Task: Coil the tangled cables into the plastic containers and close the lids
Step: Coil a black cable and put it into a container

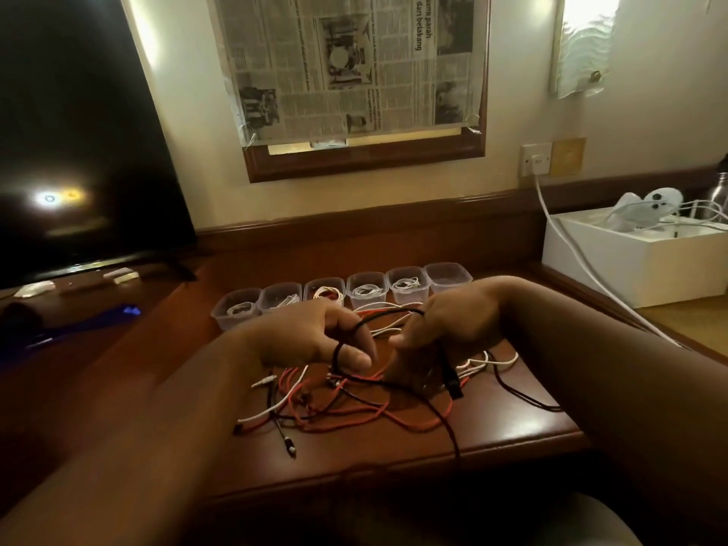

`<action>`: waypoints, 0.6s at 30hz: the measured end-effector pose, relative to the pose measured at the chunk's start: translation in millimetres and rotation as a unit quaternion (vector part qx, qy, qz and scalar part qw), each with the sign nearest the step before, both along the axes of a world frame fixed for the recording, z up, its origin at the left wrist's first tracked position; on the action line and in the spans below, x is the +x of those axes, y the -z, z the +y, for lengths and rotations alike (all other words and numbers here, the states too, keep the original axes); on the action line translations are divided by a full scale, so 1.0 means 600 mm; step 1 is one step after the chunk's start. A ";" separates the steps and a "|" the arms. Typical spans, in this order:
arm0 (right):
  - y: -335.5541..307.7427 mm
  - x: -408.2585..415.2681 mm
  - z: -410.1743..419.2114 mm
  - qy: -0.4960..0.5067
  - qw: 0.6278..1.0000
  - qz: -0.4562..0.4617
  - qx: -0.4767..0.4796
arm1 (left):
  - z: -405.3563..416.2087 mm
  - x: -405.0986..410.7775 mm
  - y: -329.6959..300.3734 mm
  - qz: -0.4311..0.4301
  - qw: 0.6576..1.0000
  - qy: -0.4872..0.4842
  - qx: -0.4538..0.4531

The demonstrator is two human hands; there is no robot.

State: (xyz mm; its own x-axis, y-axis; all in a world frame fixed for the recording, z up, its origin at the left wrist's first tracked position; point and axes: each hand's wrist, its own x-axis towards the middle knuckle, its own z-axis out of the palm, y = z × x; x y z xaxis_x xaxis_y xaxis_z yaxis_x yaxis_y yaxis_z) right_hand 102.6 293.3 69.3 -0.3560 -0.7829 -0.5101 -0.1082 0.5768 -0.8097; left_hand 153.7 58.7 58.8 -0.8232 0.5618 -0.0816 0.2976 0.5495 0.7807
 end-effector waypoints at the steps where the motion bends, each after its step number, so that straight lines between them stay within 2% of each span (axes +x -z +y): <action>1: 0.002 0.004 -0.002 0.002 1.000 0.005 -0.008 | 0.004 0.007 0.005 -0.006 1.000 -0.005 0.029; 3: 0.006 0.015 -0.007 0.033 0.999 0.019 -0.030 | 0.017 0.019 0.016 -0.034 0.995 -0.007 0.095; 5: 0.003 0.023 -0.010 0.077 0.995 0.047 -0.042 | 0.035 0.030 0.026 -0.060 0.983 -0.052 0.168; 8: -0.003 0.037 -0.009 0.096 0.980 0.174 -0.014 | 0.060 0.044 0.033 -0.135 0.944 -0.123 0.275; 10: -0.012 0.042 -0.007 0.084 0.955 0.284 0.027 | 0.067 0.048 0.036 -0.137 0.951 -0.123 0.248; 12: -0.020 0.040 -0.005 0.072 0.942 0.326 0.046 | 0.072 0.048 0.039 -0.095 0.972 -0.119 0.180; 13: -0.022 0.037 -0.003 0.070 0.943 0.323 0.045 | 0.073 0.045 0.042 -0.075 0.976 -0.121 0.165; 15: -0.023 0.029 0.004 0.085 0.959 0.270 0.017 | 0.072 0.033 0.045 -0.040 0.969 -0.147 0.192; 18: -0.012 0.020 0.015 0.101 0.985 0.125 -0.069 | 0.065 0.012 0.047 -0.020 0.926 -0.197 0.322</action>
State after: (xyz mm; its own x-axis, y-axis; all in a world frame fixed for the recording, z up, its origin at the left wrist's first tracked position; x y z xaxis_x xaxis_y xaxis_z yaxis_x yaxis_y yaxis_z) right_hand 114.5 302.2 76.8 -0.6121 -0.7391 -0.2812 -0.2086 0.4940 -0.8441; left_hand 160.8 97.6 30.7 -0.9784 0.1602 0.1310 0.1367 0.0251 0.9903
